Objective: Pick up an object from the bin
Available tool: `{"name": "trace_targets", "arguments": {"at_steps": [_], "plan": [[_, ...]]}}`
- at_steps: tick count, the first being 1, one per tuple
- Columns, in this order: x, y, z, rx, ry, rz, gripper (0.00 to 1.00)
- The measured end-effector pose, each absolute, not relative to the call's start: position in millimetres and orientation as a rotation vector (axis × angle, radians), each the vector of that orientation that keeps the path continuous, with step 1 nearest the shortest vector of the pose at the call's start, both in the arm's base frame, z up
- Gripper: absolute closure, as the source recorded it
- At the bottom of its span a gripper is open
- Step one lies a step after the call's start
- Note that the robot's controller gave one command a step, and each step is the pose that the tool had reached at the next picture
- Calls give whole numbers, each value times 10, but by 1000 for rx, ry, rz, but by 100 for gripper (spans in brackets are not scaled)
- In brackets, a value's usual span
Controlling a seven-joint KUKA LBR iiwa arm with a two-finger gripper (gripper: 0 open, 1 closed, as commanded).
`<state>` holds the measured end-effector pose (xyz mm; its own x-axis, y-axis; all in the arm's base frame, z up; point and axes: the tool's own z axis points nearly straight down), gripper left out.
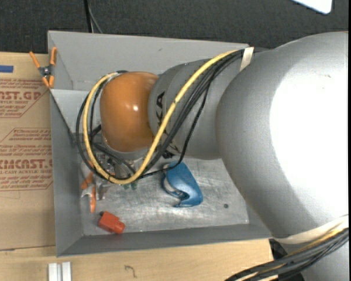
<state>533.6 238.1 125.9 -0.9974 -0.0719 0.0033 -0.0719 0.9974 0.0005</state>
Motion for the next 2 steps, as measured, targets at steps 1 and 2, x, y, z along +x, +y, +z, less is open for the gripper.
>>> {"name": "trace_targets", "arguments": {"at_steps": [1,2], "plan": [[5411,2355,1920,145,-3138,1,100],[5455,2390,2674,64,-3140,-1,100]]}}
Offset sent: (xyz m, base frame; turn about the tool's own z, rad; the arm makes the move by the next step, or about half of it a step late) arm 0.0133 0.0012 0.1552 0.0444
